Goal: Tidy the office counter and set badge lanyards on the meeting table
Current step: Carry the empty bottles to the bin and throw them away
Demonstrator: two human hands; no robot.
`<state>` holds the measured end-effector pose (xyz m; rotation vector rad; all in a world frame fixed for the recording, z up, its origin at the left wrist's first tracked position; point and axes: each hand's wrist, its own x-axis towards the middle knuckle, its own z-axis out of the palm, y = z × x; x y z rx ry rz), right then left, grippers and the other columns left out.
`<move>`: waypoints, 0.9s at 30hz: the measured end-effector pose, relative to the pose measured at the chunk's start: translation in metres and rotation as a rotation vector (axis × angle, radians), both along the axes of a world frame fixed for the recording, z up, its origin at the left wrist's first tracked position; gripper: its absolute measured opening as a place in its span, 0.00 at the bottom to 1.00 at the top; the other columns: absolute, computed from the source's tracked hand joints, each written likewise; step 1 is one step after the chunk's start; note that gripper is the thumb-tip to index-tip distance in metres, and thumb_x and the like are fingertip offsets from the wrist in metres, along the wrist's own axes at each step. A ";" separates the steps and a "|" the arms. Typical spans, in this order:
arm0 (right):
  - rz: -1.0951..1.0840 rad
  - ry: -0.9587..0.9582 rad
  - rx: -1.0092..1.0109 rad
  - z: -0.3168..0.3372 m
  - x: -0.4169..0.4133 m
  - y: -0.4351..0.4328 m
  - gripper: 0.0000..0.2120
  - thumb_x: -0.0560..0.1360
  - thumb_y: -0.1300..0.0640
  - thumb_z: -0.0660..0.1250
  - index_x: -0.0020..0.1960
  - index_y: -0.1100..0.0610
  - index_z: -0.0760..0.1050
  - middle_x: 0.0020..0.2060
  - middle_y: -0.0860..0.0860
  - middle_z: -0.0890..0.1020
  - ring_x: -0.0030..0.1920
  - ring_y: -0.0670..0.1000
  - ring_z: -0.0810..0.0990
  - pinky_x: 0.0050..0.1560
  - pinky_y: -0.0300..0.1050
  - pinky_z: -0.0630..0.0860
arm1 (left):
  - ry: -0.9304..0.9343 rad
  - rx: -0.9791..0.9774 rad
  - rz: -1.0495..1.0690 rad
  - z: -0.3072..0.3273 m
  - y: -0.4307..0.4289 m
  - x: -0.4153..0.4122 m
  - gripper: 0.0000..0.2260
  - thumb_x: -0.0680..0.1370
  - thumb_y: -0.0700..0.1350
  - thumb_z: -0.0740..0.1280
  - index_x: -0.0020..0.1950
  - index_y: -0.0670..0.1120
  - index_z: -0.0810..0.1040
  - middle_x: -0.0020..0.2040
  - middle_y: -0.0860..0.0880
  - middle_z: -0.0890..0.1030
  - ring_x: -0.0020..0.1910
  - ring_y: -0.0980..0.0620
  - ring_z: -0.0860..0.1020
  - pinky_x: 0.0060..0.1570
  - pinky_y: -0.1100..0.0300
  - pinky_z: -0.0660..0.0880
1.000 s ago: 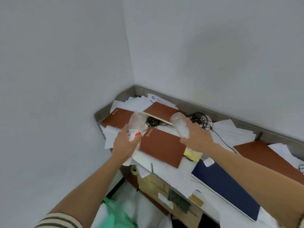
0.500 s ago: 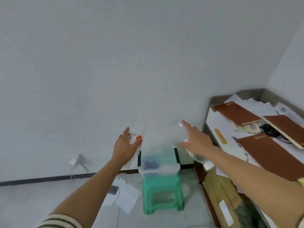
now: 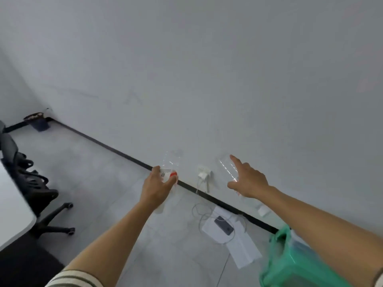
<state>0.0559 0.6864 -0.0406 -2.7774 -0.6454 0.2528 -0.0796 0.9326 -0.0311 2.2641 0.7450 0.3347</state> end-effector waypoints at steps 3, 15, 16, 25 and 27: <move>0.120 0.016 -0.010 -0.007 -0.004 0.080 0.45 0.71 0.43 0.66 0.78 0.42 0.42 0.65 0.54 0.70 0.53 0.57 0.78 0.46 0.47 0.73 | 0.006 -0.014 0.126 -0.009 0.067 -0.032 0.23 0.76 0.58 0.67 0.64 0.46 0.69 0.51 0.49 0.76 0.46 0.48 0.75 0.46 0.55 0.72; 0.493 0.044 -0.047 -0.042 0.037 0.385 0.44 0.71 0.43 0.65 0.78 0.40 0.42 0.63 0.53 0.71 0.50 0.55 0.78 0.43 0.46 0.71 | 0.047 -0.081 0.506 -0.049 0.292 -0.073 0.19 0.75 0.57 0.67 0.60 0.48 0.71 0.51 0.51 0.76 0.48 0.50 0.74 0.47 0.55 0.70; 0.524 0.037 -0.043 -0.043 0.046 0.416 0.44 0.71 0.44 0.65 0.78 0.40 0.42 0.62 0.53 0.71 0.50 0.55 0.78 0.43 0.46 0.71 | 0.050 -0.078 0.527 -0.051 0.315 -0.068 0.18 0.74 0.57 0.67 0.58 0.48 0.71 0.52 0.50 0.77 0.49 0.49 0.75 0.48 0.54 0.72; 0.699 0.031 -0.036 -0.017 0.113 0.659 0.44 0.70 0.45 0.65 0.78 0.39 0.43 0.60 0.53 0.72 0.50 0.57 0.78 0.46 0.47 0.74 | 0.038 -0.104 0.708 -0.036 0.494 -0.026 0.20 0.73 0.58 0.68 0.59 0.50 0.71 0.50 0.51 0.78 0.49 0.48 0.78 0.51 0.51 0.76; 0.751 0.042 -0.033 -0.017 0.113 0.707 0.44 0.68 0.45 0.66 0.77 0.39 0.45 0.59 0.53 0.72 0.49 0.57 0.78 0.48 0.49 0.75 | 0.045 -0.102 0.744 -0.039 0.528 -0.028 0.20 0.73 0.59 0.68 0.59 0.50 0.71 0.51 0.51 0.78 0.48 0.50 0.77 0.50 0.52 0.76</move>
